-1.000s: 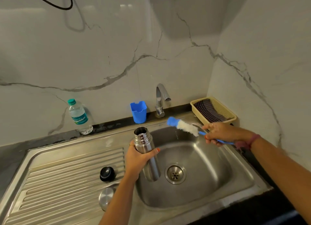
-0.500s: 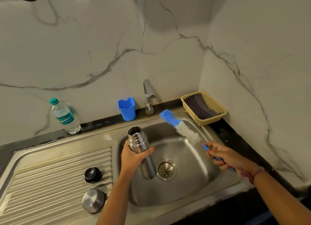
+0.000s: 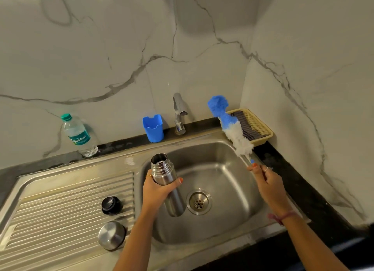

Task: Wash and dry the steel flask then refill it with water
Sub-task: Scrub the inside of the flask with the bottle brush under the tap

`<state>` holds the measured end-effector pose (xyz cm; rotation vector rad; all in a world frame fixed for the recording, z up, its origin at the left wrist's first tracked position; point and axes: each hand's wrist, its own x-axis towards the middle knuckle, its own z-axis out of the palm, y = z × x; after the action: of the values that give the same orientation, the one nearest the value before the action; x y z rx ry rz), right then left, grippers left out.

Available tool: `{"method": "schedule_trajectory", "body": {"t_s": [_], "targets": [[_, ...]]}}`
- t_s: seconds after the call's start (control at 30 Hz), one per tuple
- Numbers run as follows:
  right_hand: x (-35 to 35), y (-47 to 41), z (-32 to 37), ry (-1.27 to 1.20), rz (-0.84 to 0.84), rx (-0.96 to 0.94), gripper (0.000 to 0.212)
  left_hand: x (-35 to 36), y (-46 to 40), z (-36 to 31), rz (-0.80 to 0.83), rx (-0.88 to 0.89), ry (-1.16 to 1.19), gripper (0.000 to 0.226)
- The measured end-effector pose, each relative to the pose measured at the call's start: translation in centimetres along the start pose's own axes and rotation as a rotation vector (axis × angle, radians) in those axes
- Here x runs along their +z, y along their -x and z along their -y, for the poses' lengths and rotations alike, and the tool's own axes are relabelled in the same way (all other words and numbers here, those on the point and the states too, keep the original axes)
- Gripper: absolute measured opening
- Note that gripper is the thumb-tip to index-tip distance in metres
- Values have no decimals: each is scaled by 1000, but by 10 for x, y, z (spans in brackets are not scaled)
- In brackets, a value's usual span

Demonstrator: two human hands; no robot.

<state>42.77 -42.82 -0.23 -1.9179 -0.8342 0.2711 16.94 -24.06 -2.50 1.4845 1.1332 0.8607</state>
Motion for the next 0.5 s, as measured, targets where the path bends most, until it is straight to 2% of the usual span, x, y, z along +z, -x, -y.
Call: {"method": "schedule_trajectory", "body": {"t_s": [0.07,0.17,0.23,0.4,0.5], "targets": [[-3,1,-3,95,-22,-62,25,-1,1,0,-2,-4,5,72],[-6,0,-15,358,75,-103,28,-3,3,0,-9,-7,10,71],[-7,-2,-20,440,113,-92,30,-3,4,-1,-6,-8,13,71],[-4,-3,-5,275,-56,-135,27,-2,5,-4,8,4,9,71],[-3,-7,-6,301,-34,-118,29,-2,4,-3,15,6,3,72]]}}
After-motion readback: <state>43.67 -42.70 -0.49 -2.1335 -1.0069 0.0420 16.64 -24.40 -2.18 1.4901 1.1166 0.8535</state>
